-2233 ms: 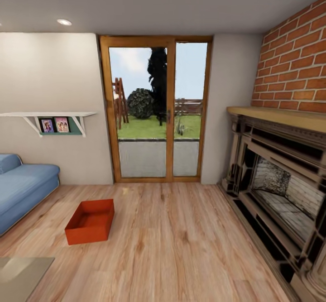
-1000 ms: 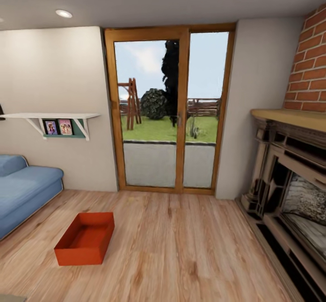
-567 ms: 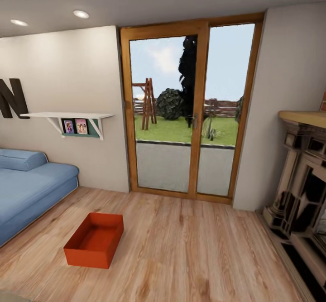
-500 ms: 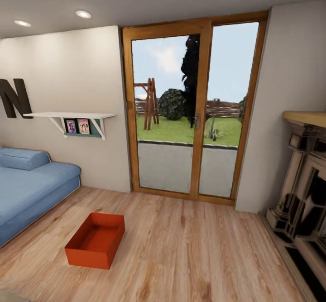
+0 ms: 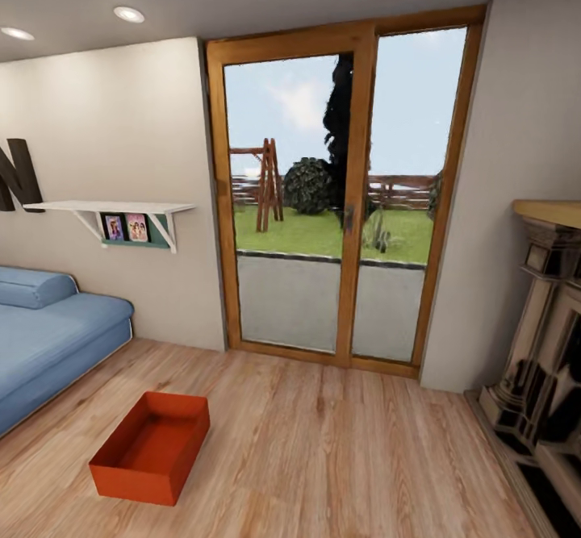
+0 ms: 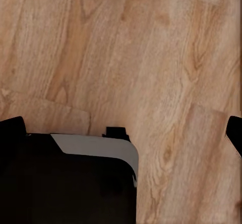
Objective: Move the two storage containers from the living room to the garage. In the garage, place one container on the floor and stack the other container on top of it (either order is fine).
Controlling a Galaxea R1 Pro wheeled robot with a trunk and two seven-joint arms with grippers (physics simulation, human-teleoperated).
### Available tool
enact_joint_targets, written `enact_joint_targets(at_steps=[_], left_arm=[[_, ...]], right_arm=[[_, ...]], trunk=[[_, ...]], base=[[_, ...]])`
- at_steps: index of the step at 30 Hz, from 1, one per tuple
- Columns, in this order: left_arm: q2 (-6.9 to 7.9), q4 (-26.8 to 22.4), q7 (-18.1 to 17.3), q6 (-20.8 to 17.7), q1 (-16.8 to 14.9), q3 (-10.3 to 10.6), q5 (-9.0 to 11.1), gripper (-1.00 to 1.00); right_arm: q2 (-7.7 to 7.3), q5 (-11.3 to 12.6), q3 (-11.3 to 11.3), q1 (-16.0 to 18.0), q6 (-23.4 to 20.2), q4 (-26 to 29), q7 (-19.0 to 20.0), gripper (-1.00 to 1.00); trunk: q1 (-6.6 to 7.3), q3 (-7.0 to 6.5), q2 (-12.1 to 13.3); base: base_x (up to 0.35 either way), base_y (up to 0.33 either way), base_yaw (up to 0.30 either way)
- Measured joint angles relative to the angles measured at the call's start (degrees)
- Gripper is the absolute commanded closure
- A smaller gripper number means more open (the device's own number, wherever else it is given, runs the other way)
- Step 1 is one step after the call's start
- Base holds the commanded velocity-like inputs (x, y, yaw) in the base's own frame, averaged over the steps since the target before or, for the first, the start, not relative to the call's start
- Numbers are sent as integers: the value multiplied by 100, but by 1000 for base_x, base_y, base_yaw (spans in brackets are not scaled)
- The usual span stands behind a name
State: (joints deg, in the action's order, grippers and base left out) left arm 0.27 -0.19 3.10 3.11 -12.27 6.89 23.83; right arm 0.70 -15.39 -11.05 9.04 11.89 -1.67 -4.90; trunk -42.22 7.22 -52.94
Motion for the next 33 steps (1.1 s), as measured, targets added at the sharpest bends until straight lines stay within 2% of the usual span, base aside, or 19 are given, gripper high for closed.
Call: enact_joint_targets(at_steps=[11, 33], left_arm=[[0, -1, 0, 0, 1, 0, 0, -100], [1, -1, 0, 0, 1, 0, 0, -100]], right_arm=[[25, 0, 0, 2, -6, 0, -77, -100], [9, 0, -1, -1, 1, 0, -83, -100]], trunk=[[0, 0, 0], [0, 0, 0]], base=[[309, -107, 44], [309, -111, 256]])
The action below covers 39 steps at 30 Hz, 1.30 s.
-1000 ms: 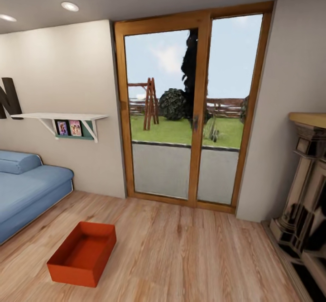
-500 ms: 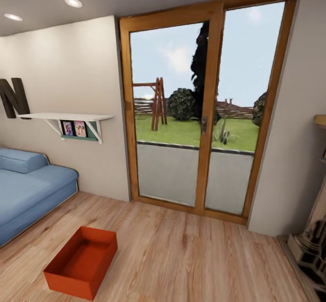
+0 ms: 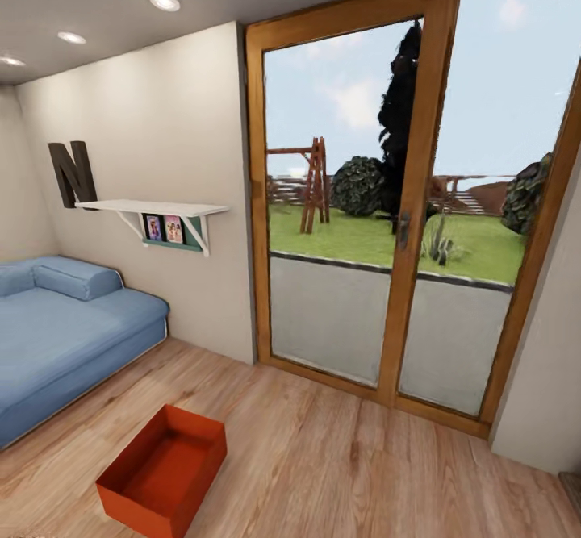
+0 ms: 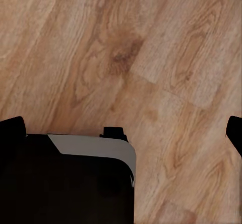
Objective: Move the two storage containers from the living room to the garage. In the garage, place one container on the floor and stack the other container on top of it (either order is fine).
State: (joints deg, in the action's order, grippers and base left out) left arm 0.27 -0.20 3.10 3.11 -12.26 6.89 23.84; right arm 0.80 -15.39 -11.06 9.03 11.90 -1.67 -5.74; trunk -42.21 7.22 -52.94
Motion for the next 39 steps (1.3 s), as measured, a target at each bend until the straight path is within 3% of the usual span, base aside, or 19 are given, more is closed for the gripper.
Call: enact_joint_targets(at_steps=[39], left_arm=[[0, -1, -1, -1, 0, 9, -9, -100]], right_arm=[[0, 0, 2, 1, -3, -1, 4, -100]], trunk=[[-1, 0, 0]], base=[[278, -210, 266]])
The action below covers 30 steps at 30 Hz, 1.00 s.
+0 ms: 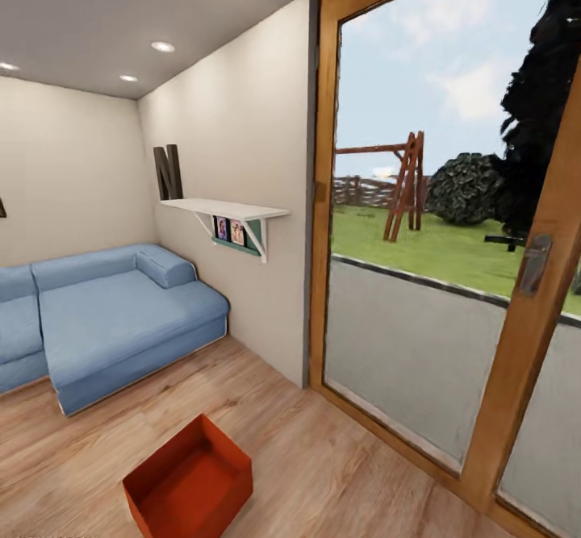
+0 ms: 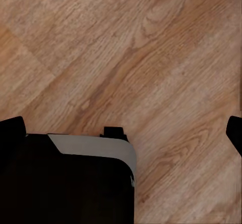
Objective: Move the two storage containers from the living room to the garage. In the garage, place one container on the floor and stack the other container on top of it (either order is fine).
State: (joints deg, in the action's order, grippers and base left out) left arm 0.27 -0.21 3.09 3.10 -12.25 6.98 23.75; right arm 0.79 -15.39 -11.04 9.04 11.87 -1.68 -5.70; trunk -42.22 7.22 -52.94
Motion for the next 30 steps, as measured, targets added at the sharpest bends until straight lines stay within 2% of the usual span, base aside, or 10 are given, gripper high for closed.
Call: enact_joint_targets(at_steps=[30], left_arm=[[-1, 0, 0, 26, 0, 0, 9, -100]], right_arm=[[0, 0, -3, 2, 0, 1, 0, -100]], trunk=[[0, 0, 0]], base=[[249, -243, 265]])
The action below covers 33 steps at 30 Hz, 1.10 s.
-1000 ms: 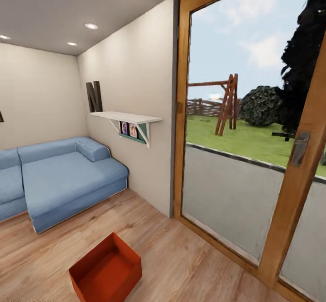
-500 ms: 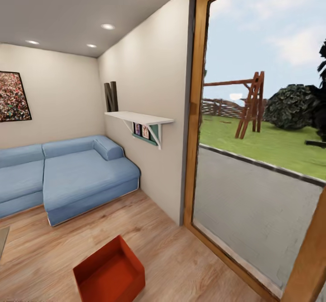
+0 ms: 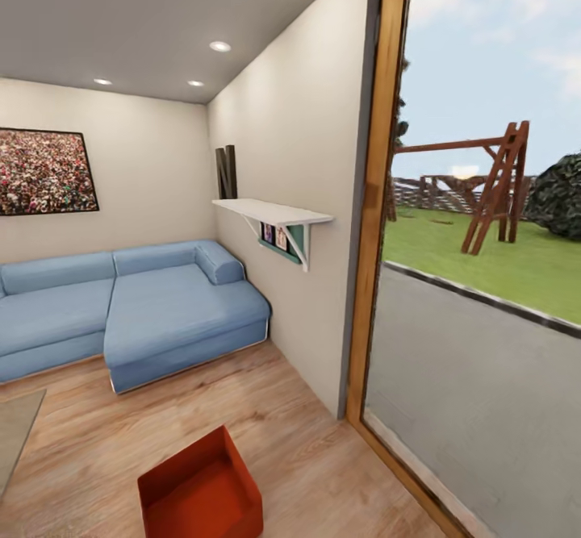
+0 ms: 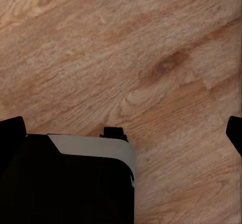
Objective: Move the two storage containers from the living room to the garage. In the garage, place one container on the floor and stack the other container on top of it (either order is fine).
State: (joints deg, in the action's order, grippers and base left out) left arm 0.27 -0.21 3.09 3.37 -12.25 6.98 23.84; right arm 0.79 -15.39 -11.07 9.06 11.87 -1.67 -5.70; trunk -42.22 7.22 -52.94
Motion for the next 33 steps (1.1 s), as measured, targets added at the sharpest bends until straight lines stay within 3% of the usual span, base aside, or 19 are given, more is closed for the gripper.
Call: enact_joint_targets(at_steps=[33], left_arm=[[1, 1, 7, 16, 0, -9, 46, -100]], right_arm=[[-3, 0, 2, -1, 1, -1, 1, -100]], trunk=[[-1, 0, 0]], base=[[239, -230, 264]])
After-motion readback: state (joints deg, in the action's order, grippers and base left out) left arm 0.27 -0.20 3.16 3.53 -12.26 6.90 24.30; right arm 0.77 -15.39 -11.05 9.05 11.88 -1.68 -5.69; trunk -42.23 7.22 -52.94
